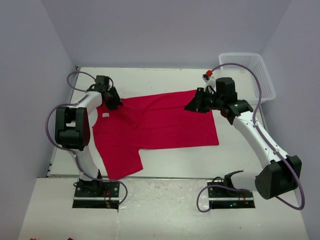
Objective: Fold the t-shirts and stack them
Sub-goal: Fold the flattened tshirt in 1/3 of the way
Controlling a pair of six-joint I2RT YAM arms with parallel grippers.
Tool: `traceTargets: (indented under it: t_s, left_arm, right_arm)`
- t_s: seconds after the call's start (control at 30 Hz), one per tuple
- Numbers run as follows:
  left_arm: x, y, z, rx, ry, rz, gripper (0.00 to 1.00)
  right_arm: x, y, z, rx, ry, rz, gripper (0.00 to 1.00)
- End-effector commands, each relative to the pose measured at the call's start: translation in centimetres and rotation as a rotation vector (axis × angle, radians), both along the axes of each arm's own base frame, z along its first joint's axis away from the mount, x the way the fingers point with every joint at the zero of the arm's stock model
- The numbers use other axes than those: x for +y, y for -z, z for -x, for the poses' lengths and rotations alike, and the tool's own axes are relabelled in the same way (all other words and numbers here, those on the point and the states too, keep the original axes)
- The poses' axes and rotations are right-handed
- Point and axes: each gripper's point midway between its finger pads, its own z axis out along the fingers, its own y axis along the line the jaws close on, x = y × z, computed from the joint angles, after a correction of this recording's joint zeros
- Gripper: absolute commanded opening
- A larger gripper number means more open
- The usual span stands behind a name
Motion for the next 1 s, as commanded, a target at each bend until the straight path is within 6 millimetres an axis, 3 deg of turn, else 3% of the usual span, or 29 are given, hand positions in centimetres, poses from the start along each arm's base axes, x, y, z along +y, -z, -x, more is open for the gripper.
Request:
traceTargets:
  t_s: [0.0, 0.1, 0.2, 0.37, 0.5, 0.63, 0.83, 0.97]
  left_arm:
    - [-0.2, -1.1, -2.4, -0.062, 0.027, 0.023, 0.47]
    - [-0.4, -2.5, -3.0, -0.126, 0.046, 0.017, 0.63]
    - [1.0, -4.7, -2.4, -0.197, -0.004, -0.042, 0.73]
    - [3.0, -6.1, -0.3, -0.222, -0.077, -0.132, 0.8]
    - [3.8, -5.1, 0.9, -0.176, -0.113, -0.161, 0.8]
    - [2.7, -3.3, 1.2, -0.146, -0.067, -0.117, 0.77]
    - [1.9, -2.0, 0.5, -0.153, -0.028, -0.058, 0.61]
    - [1.9, -1.5, 0.3, -0.19, 0.005, -0.025, 0.57]
  right_arm:
    - [0.5, 0.0, -0.4, -0.013, -0.015, -0.016, 0.18]
    - [0.7, 0.3, -0.5, -0.004, -0.02, -0.017, 0.18]
    - [1.1, 0.2, -0.5, 0.0, -0.032, -0.024, 0.18]
    - [2.0, 0.1, -0.2, 0.003, -0.049, -0.031, 0.18]
    - [2.2, -0.1, 0.0, 0.001, -0.053, -0.032, 0.18]
    - [2.1, -0.6, 0.2, -0.015, -0.052, -0.031, 0.18]
    - [1.5, -0.8, 0.2, -0.029, -0.04, 0.003, 0.18]
    - [1.3, -0.6, 0.4, -0.027, -0.043, 0.014, 0.18]
